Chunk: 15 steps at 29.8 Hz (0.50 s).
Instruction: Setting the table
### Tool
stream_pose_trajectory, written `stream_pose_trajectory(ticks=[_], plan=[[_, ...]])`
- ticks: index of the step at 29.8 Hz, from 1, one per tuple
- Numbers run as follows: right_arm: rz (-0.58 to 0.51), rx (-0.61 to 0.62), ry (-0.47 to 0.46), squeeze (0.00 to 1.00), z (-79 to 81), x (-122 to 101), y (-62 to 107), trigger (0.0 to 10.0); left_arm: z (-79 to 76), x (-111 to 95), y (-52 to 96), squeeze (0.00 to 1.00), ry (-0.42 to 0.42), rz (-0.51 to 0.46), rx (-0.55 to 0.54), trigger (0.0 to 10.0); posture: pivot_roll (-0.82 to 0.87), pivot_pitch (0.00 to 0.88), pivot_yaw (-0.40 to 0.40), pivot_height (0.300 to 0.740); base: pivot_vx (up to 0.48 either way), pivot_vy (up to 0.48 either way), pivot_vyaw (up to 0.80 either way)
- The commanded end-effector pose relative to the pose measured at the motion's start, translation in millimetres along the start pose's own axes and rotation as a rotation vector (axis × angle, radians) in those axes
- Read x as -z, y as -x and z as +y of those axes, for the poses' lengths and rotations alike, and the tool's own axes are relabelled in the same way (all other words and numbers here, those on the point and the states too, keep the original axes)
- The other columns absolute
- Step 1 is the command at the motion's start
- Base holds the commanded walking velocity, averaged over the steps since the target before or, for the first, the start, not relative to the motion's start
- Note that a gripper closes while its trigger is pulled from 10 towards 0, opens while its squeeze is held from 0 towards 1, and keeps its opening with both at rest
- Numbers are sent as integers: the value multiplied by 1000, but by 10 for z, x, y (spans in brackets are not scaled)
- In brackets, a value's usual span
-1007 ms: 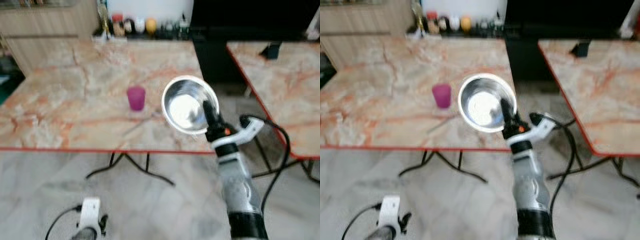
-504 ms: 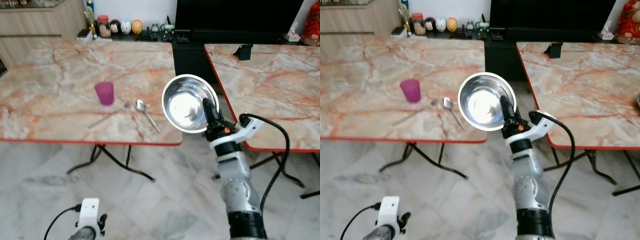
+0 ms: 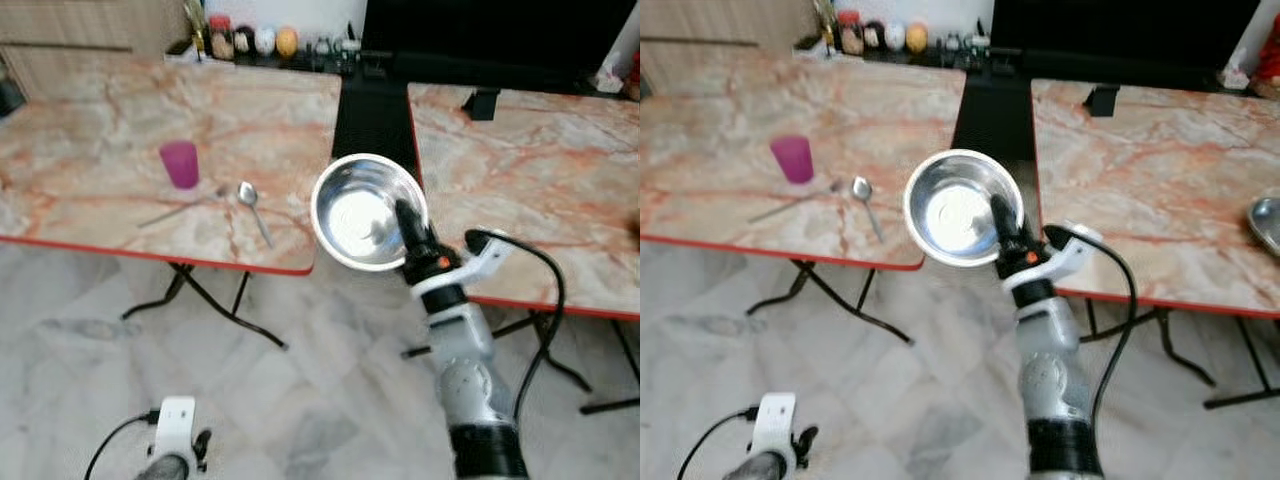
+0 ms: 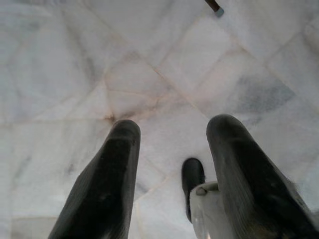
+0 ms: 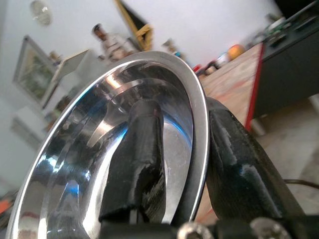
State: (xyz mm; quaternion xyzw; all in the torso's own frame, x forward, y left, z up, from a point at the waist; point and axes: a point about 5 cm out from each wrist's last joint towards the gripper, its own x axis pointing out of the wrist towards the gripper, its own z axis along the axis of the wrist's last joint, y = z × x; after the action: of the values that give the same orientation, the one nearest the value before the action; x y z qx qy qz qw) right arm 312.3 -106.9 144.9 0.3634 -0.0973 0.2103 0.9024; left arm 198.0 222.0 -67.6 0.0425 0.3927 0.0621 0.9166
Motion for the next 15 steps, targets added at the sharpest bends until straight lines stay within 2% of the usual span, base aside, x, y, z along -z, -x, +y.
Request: stream_pose_trajectory(ticks=[1,15], plan=[[-22,12,24,0,-51,-92,9,10000,-43,0,-3,0,6,2,8,10000,-64,6,-18,740,0,-311,0],[-25,22,27,0,-71,-105,13,10000,-50,-3,-4,0,6,0,9,10000,-67,7,-20,740,0,-312,0]])
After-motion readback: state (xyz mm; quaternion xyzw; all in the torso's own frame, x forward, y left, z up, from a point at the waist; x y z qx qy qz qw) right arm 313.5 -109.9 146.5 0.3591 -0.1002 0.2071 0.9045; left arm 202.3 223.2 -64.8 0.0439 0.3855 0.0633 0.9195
